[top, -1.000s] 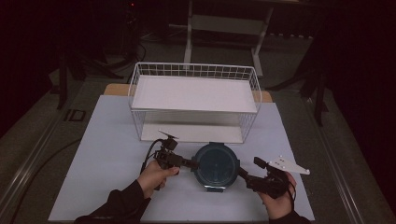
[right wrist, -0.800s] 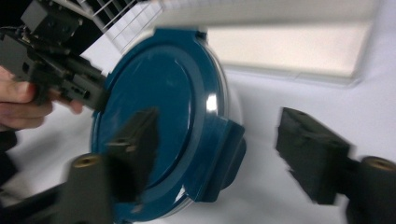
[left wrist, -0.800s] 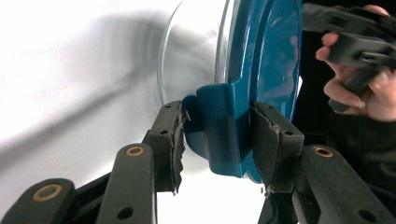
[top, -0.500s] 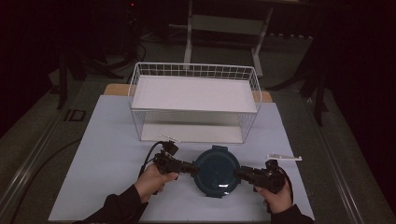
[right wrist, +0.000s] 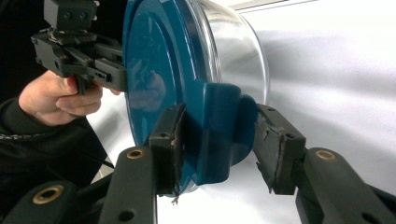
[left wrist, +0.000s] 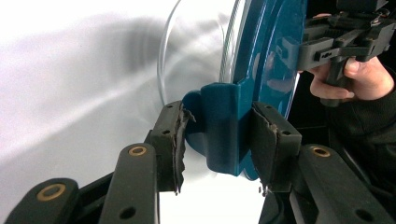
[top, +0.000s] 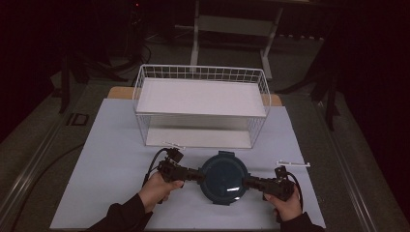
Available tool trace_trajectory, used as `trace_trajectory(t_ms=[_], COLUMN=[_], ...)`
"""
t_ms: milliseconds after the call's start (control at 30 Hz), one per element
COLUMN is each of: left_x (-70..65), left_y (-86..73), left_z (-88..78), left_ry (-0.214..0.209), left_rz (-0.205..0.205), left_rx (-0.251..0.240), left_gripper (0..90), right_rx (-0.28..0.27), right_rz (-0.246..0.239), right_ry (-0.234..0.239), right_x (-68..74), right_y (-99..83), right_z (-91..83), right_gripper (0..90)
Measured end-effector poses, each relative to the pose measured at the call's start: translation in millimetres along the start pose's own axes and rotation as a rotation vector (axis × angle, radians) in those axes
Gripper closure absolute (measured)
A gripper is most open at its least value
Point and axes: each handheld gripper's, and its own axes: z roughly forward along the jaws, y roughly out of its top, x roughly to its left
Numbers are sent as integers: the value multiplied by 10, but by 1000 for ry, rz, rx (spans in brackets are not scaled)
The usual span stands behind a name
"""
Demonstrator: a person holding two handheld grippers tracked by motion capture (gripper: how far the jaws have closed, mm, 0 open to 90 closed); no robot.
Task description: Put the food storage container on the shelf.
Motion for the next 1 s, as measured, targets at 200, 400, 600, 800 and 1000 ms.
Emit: trace_trajectory(t_ms=[200, 400, 600, 800, 1000], left_x=[-45, -77, -121, -117, -92], left_y=[-48, -30, 17, 49, 186], left_z=[-43, -196, -354, -451, -652], left_ry=[22, 40, 73, 86, 131], left_rz=[22, 39, 60, 69, 94], left_rx=[-19, -68, -93, -118, -189], left_gripper=[575, 575, 574, 574, 573], right_rx=[-9, -32, -48, -64, -81], right_rz=[-9, -28, -62, -100, -159], right_ry=[-9, 7, 23, 34, 49], right_x=[46, 125, 200, 266, 327], right_y=[-12, 38, 145, 278, 553], right_z=[5, 64, 121, 183, 291], right_gripper=[549, 551, 551, 551, 551])
